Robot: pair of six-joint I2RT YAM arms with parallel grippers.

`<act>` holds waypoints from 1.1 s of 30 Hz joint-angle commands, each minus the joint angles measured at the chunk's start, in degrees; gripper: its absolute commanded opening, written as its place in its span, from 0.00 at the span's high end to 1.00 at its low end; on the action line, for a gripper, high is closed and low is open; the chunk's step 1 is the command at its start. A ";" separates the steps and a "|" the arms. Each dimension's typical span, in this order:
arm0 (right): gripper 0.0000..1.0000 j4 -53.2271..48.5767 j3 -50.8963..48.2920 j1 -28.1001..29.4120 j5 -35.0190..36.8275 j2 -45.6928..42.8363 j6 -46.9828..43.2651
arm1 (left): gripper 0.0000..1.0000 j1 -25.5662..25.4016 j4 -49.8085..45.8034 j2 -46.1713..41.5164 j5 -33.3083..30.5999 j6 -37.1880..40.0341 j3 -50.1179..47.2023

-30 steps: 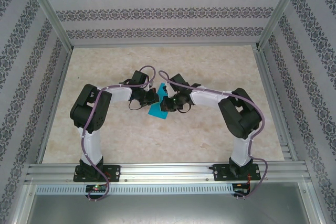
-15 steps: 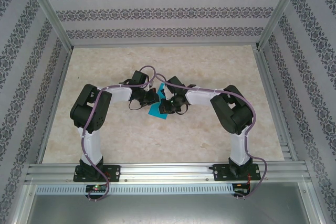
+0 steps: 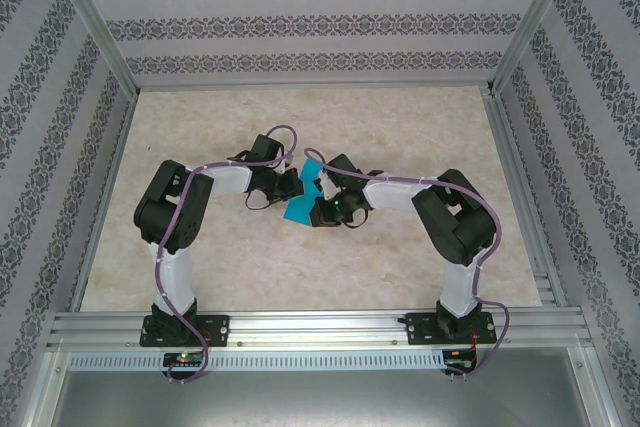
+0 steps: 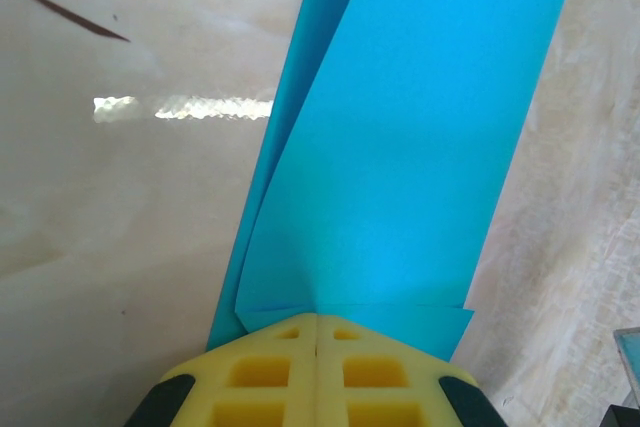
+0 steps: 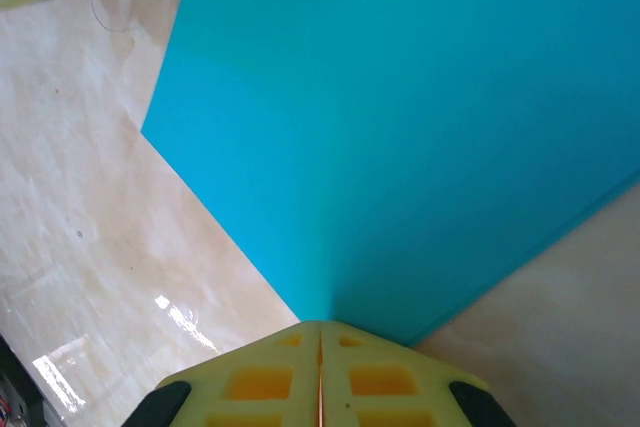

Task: Fold a paper plane with a square sheet of paper (pick it up from the middle)
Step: Fold the triangle a second time at the center of the table.

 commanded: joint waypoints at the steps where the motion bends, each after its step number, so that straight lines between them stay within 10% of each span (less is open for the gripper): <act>1: 0.92 2.34 1.41 -0.74 1.23 -0.32 2.36 | 0.95 -1.36 -6.47 4.35 -3.45 1.39 -1.57; 33: 0.92 -2.88 -0.59 -0.99 5.90 2.66 2.29 | 0.92 -3.73 -2.53 -5.51 1.60 -2.42 -1.37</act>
